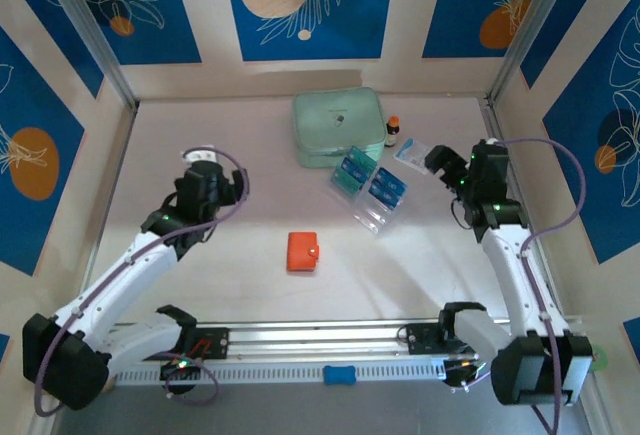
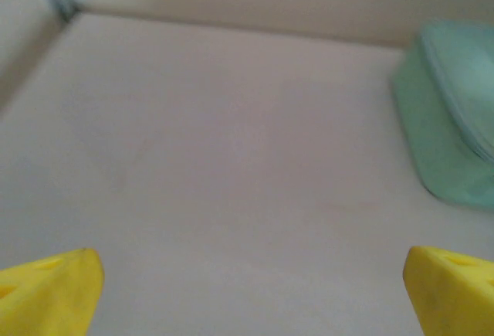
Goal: Put the credit cards into the card holder
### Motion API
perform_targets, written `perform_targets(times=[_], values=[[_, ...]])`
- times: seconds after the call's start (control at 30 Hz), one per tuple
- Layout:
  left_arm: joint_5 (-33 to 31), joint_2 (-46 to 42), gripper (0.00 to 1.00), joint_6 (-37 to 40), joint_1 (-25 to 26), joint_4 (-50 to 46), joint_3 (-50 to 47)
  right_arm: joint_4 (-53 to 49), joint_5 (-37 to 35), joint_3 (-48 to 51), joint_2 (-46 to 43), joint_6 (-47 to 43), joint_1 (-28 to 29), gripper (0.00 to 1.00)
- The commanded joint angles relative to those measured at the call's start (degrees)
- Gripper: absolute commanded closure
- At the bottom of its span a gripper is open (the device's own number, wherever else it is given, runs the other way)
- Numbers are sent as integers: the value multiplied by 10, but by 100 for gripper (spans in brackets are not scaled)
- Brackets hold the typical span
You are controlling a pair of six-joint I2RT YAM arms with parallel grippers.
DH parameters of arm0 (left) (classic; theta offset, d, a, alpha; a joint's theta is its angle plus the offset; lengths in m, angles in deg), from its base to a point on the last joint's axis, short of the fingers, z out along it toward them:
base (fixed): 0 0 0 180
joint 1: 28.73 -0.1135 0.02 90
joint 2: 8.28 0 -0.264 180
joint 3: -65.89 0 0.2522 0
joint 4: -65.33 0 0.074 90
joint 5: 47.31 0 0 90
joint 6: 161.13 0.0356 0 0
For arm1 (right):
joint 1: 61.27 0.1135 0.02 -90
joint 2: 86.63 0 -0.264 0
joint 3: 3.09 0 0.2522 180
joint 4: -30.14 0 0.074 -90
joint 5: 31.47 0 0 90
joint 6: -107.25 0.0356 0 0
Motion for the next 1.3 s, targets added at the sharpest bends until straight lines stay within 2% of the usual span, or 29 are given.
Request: perform_targets(times=[0.0, 0.07, 0.13, 0.2, 0.33, 0.43, 0.47, 0.53, 0.63, 0.73, 0.8, 0.83, 0.9, 0.97, 1.0, 1.03, 1.07, 1.27], values=[[-21, 24, 1, 84, -70, 98, -35, 95, -81, 28, 66, -43, -22, 1], [8, 49, 1, 105, -107, 132, -53, 142, -113, 42, 114, -83, -23, 1], [11, 70, 1, 131, -126, 172, -78, 172, -138, 56, 155, -114, -19, 1], [3, 82, 1, 160, -132, 217, -114, 209, -148, 76, 183, -144, -9, 1], [21, 94, 1, 165, -133, 300, -183, 356, -157, 148, 205, -216, 27, 1], [35, 124, 1, 170, -133, 400, -230, 417, -131, 164, 210, -248, 37, 1], [40, 145, 1, 179, -133, 443, -239, 400, -119, 153, 215, -247, 36, 1], [53, 175, 1, 191, -135, 448, -220, 391, -80, 140, 226, -257, 30, 1], [83, 213, 1, 215, -134, 523, -218, 418, -40, 155, 216, -260, 28, 1], [91, 247, 1, 223, -135, 580, -223, 520, -1, 208, 202, -251, 27, 1], [111, 275, 1, 229, -135, 637, -237, 612, 2, 245, 225, -267, 37, 1], [119, 282, 1, 231, -136, 652, -243, 611, 15, 245, 228, -281, 43, 1], [129, 283, 1, 224, -141, 640, -239, 619, 29, 239, 247, -294, 49, 1], [155, 299, 1, 220, -151, 660, -244, 696, 33, 255, 282, -302, 54, 1], [160, 314, 1, 227, -151, 701, -254, 659, 34, 249, 268, -302, 54, 1], [163, 310, 1, 229, -151, 690, -255, 640, 45, 244, 264, -301, 48, 1], [168, 302, 1, 225, -151, 660, -247, 672, 52, 251, 273, -301, 46, 1], [199, 308, 1, 216, -167, 659, -240, 651, 44, 243, 270, -302, 49, 1]])
